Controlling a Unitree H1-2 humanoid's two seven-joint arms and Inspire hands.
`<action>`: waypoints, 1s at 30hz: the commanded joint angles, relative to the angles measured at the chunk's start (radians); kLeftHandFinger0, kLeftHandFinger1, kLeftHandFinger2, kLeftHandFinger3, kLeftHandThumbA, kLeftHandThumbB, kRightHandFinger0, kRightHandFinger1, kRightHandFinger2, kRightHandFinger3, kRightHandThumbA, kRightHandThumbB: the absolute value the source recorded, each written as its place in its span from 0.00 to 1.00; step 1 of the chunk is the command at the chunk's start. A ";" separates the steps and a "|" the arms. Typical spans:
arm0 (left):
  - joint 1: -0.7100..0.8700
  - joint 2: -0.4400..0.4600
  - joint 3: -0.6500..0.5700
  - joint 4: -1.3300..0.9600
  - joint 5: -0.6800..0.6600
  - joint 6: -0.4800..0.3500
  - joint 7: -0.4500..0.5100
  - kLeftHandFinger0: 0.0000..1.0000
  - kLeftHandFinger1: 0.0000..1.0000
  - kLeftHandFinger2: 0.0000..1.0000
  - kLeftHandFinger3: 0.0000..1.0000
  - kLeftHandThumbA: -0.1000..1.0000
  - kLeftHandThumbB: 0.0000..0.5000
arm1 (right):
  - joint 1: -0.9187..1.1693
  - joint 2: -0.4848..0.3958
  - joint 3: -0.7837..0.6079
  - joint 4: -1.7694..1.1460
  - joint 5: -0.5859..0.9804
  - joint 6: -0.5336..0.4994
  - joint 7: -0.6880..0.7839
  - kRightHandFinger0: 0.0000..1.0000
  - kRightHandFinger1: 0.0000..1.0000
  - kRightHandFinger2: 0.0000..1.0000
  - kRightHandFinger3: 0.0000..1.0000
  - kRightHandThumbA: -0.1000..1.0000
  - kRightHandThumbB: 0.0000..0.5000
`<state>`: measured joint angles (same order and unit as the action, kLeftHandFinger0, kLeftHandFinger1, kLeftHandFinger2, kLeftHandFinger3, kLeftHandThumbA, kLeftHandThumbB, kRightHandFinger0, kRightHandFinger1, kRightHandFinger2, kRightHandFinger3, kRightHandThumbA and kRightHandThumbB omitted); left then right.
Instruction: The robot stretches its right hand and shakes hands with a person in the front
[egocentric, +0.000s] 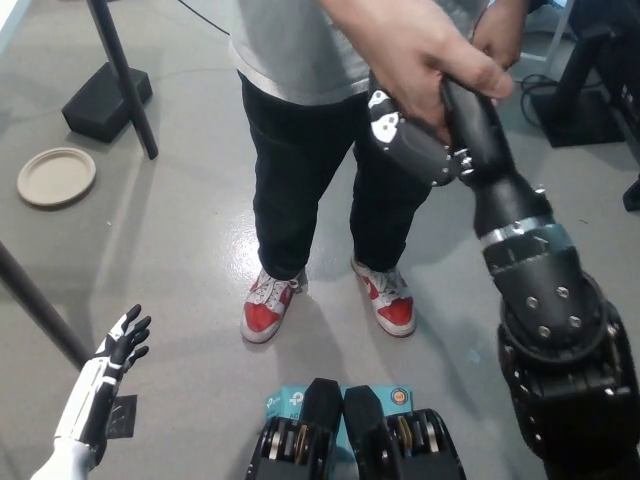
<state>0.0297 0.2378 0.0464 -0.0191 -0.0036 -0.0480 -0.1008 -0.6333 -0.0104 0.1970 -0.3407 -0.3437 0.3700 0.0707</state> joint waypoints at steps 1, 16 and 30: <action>-0.019 0.024 0.000 -0.034 -0.004 -0.007 -0.022 1.00 1.00 1.00 1.00 1.00 0.39 | -0.091 -0.017 -0.018 -0.068 -0.037 0.100 0.100 1.00 1.00 1.00 1.00 0.11 0.00; -0.023 0.029 -0.001 -0.028 0.001 -0.021 -0.022 1.00 1.00 1.00 1.00 1.00 0.35 | -0.322 -0.010 -0.038 0.884 0.010 -0.133 -0.065 1.00 1.00 1.00 1.00 0.10 0.04; -0.027 0.032 -0.002 -0.031 0.000 -0.011 -0.023 1.00 1.00 1.00 1.00 1.00 0.34 | -0.301 -0.008 -0.034 0.874 0.012 -0.167 -0.068 1.00 1.00 1.00 1.00 0.20 0.10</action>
<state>0.0186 0.2482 0.0444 -0.0244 0.0044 -0.0482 -0.1015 -0.9101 -0.0093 0.1641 0.6077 -0.3323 0.2309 0.0260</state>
